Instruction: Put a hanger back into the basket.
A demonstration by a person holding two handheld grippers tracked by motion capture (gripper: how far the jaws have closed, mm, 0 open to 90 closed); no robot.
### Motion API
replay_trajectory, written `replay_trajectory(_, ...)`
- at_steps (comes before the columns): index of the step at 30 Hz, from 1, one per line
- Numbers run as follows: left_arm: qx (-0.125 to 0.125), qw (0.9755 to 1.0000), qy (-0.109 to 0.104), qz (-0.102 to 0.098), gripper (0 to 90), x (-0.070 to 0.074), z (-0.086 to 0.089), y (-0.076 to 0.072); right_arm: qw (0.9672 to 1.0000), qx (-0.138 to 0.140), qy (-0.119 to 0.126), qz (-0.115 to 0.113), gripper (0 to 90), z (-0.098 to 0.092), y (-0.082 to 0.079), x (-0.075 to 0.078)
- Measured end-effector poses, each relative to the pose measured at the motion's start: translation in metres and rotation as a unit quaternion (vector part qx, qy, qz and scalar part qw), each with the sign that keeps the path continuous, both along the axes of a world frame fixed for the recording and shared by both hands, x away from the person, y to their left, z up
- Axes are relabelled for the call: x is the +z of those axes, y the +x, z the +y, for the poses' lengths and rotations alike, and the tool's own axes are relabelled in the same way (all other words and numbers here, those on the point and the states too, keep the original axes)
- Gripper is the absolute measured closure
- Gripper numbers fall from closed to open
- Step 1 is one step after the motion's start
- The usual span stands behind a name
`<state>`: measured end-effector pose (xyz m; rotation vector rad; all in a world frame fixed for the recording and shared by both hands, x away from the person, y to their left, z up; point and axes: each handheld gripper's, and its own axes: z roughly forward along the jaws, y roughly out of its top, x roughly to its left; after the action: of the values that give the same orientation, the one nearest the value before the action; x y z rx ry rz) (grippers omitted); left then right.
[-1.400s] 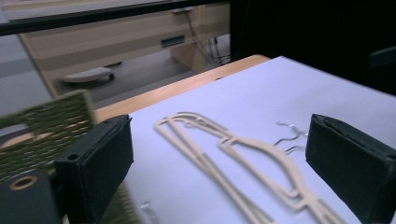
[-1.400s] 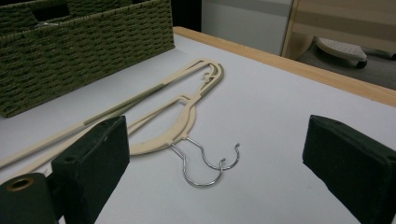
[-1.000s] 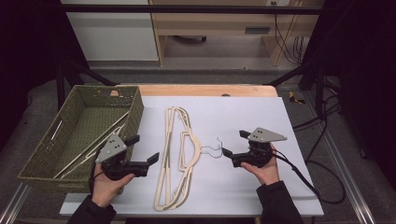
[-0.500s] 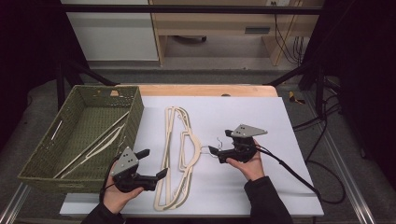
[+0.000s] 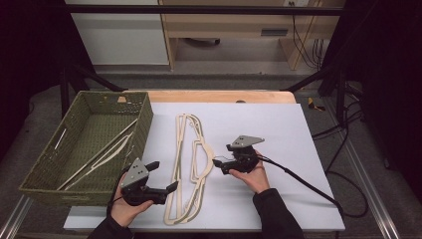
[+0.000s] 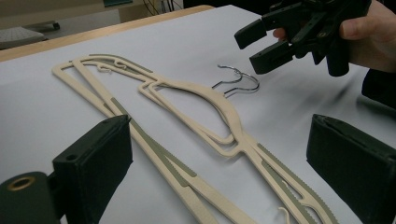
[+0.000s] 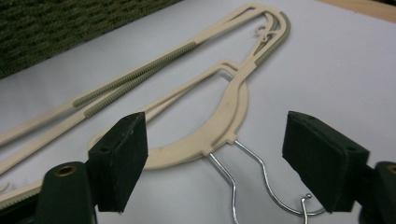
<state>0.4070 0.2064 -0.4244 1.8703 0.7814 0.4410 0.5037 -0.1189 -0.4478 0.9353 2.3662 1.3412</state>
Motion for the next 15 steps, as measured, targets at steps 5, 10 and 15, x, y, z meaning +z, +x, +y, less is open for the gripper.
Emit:
replay_trajectory(5, -0.001, 1.0, 0.003, 0.0, 6.8, -0.001, 0.0, 0.0, 0.9997, 0.007, -0.023, 0.009, 34.0, 0.007, 0.005, -0.011)
replay_trajectory(10, -0.001, 1.0, 0.004, 0.002, 6.8, -0.002, 0.001, 0.001, 0.9988, 0.015, -0.042, 0.021, 44.8, 0.013, 0.011, -0.021)
replay_trajectory(15, -0.001, 1.0, 0.006, 0.004, 6.8, -0.003, 0.001, 0.002, 0.9974, 0.012, -0.065, 0.03, 58.1, 0.014, 0.014, -0.028)
